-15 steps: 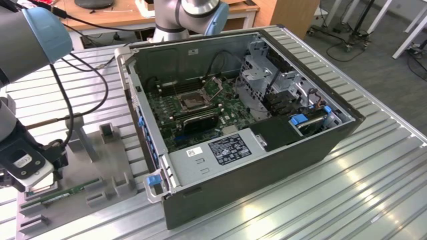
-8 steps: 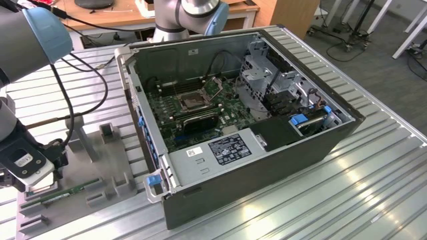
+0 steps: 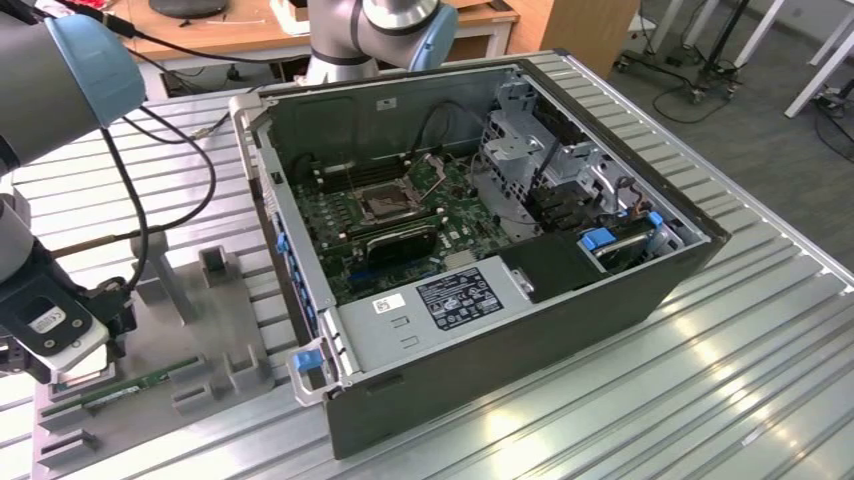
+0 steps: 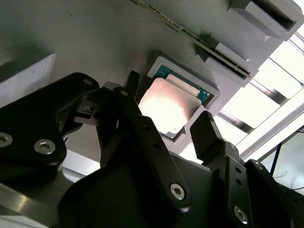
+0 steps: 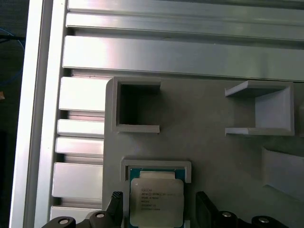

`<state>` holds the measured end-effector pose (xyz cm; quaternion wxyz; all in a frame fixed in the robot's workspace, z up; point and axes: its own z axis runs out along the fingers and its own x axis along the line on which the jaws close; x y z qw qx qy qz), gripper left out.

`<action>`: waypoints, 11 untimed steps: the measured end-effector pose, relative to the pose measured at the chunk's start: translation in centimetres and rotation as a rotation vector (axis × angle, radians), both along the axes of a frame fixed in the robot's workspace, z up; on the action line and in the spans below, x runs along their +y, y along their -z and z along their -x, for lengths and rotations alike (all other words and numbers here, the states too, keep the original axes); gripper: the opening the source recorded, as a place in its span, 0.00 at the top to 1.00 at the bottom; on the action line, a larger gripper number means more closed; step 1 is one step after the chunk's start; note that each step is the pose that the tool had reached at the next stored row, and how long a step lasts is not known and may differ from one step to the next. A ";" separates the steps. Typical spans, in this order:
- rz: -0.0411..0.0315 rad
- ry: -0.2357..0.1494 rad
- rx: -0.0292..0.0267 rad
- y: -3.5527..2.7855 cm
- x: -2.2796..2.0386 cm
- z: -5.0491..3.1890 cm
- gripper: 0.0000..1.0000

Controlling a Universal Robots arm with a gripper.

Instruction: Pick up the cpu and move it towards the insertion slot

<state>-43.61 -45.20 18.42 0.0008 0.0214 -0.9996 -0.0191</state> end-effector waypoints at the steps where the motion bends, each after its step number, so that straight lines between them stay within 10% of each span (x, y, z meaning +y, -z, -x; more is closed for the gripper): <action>1: 0.0000 0.000 0.0000 0.00 0.00 0.00 0.29; 11: 0.0000 0.000 -0.0001 0.01 0.00 0.00 0.44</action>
